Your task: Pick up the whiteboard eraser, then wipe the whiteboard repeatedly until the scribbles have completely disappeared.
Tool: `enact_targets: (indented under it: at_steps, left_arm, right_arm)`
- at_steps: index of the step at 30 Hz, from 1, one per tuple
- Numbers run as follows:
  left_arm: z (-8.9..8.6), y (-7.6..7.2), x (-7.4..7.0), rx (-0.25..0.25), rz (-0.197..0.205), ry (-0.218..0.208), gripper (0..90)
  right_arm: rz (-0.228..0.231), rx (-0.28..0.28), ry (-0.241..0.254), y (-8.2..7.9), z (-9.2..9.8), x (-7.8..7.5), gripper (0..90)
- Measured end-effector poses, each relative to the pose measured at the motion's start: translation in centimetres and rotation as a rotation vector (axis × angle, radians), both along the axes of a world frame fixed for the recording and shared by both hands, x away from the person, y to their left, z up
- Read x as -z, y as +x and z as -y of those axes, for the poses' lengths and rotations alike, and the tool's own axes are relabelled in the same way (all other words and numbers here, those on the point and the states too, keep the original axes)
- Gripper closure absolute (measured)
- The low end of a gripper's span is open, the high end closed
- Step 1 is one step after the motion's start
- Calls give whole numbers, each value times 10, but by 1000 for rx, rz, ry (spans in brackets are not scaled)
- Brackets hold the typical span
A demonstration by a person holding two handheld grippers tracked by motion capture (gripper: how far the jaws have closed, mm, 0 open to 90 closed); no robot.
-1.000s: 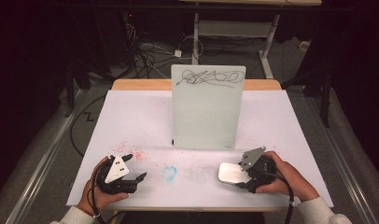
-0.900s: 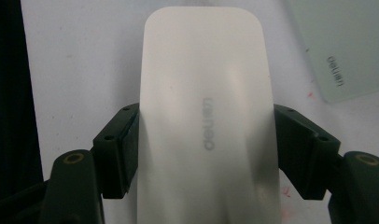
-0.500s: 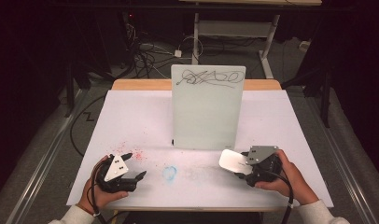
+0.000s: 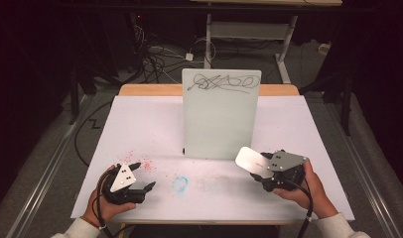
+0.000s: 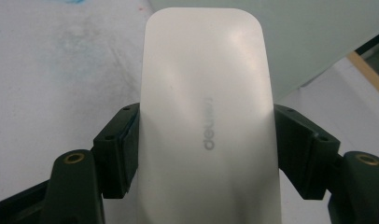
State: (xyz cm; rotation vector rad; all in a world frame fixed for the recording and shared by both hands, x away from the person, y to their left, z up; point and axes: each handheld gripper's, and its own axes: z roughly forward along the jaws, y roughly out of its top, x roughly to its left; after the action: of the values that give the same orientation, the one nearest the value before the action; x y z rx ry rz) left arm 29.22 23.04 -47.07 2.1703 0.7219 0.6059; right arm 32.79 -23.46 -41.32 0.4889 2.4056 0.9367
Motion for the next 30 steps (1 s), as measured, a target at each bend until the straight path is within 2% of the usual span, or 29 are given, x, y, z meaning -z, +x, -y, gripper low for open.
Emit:
enact_targets:
  at_steps: [2, 4, 9, 14, 15, 17, 21, 22, 24, 25, 29, 30]
  left_arm:
    - [0, 0, 0, 0, 0, 2, 210]
    - [-1, 0, 0, 3, 11, 7, 210]
    - [-1, -1, 0, 0, 13, 14, 210]
    - [0, -2, -1, -2, 19, 3, 210]
    - [0, -1, -1, -1, 17, 6, 210]
    - [1, -1, 0, -9, 3, 4, 210]
    - [2, -1, 0, -5, 11, 13, 211]
    - [3, -1, 1, -8, 2, 10, 211]
    - [4, 0, 0, -3, 20, 17, 212]
    - [5, 0, -1, 1, 20, 15, 212]
    - [9, 2, 0, 7, 19, 28, 212]
    - [10, 2, 0, 10, 18, 28, 212]
  right_arm:
    - [2, 12, 10, 0, 0, -1, 307]
    - [27, 33, 20, -1, 0, -4, 307]
    - [42, 44, 32, -2, 0, -4, 307]
    - [56, 46, 20, -3, 0, -5, 307]
    - [78, 57, 18, -5, -1, -7, 308]
    - [86, 58, 21, -6, -1, -9, 307]
    - [131, 89, 59, -6, 1, -13, 308]
    - [131, 89, 59, -6, 1, -13, 308]
    - [143, 106, 63, -6, 1, -14, 308]
    - [161, 123, 68, -7, 2, -16, 307]
    - [186, 145, 73, -7, 4, -19, 308]
    - [207, 156, 75, -6, 4, -22, 307]
